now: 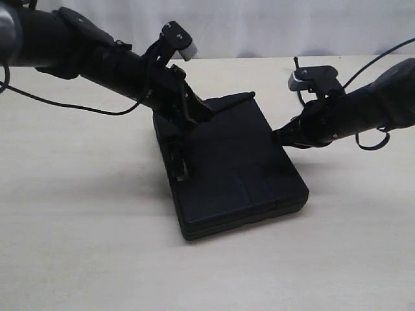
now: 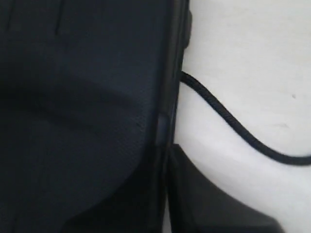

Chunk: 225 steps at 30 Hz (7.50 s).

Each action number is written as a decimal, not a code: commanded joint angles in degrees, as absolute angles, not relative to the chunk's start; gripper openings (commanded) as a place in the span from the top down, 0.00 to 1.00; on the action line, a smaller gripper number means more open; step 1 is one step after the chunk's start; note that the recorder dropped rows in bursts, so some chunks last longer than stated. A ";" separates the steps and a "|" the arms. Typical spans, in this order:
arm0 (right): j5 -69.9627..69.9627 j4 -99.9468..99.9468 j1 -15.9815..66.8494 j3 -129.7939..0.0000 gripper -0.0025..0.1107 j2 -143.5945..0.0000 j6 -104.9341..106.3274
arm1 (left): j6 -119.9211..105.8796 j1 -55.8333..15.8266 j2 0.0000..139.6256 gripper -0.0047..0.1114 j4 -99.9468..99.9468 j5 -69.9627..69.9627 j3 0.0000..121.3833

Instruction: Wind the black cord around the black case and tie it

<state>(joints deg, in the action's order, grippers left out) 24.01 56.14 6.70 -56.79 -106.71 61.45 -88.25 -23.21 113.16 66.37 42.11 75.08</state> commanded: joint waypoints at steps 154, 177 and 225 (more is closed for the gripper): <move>46.15 95.29 0.84 -55.84 0.82 -112.71 99.96 | -102.22 -22.62 118.44 0.96 90.68 56.21 75.41; 9.44 39.59 0.74 -55.36 0.61 -105.63 34.09 | -102.41 -22.62 118.44 0.96 90.68 51.79 75.41; -9.31 33.79 11.27 -59.16 0.94 -112.16 44.63 | -108.60 -22.62 118.44 0.96 99.95 37.08 75.41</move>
